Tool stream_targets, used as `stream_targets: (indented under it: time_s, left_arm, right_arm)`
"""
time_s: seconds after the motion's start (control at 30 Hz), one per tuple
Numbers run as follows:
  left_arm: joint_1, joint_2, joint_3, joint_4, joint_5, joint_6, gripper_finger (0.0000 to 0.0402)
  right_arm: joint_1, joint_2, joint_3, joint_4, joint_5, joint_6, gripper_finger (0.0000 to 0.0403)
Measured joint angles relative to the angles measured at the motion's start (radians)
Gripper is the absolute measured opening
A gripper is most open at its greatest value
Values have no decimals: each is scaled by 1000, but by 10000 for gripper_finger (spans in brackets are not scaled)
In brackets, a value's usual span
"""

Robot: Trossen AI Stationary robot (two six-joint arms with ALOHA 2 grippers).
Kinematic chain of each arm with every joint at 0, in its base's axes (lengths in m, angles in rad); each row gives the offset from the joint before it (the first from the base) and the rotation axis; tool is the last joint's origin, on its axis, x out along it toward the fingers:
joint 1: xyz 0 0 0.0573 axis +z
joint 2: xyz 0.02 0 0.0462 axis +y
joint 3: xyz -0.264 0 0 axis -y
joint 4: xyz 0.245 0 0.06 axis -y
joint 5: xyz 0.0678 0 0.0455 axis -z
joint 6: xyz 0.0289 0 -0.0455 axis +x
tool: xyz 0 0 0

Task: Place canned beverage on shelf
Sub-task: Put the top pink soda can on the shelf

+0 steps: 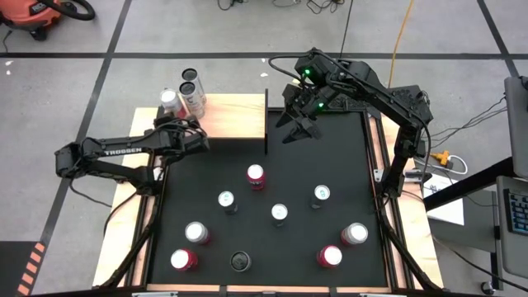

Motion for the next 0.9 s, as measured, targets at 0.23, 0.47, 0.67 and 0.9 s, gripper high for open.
stream_targets:
  time_s: [0.23, 0.47, 0.67, 0.9]
  left_arm:
    - [-46, -25, 1, 7, 5, 1, 1]
    - [-119, -111, 22, -60, 44, 35, 1]
    - [-43, -130, 24, -58, 40, 103, 0]
    - [33, -130, 24, -48, 39, 134, 0]
  right_arm:
    - [0, 0, 0, 0, 0, 0, 345]
    - [0, 0, 0, -1, 0, 22, 345]
    - [0, 0, 0, 0, 0, 16, 345]
    - [0, 0, 0, 2, 0, 14, 345]
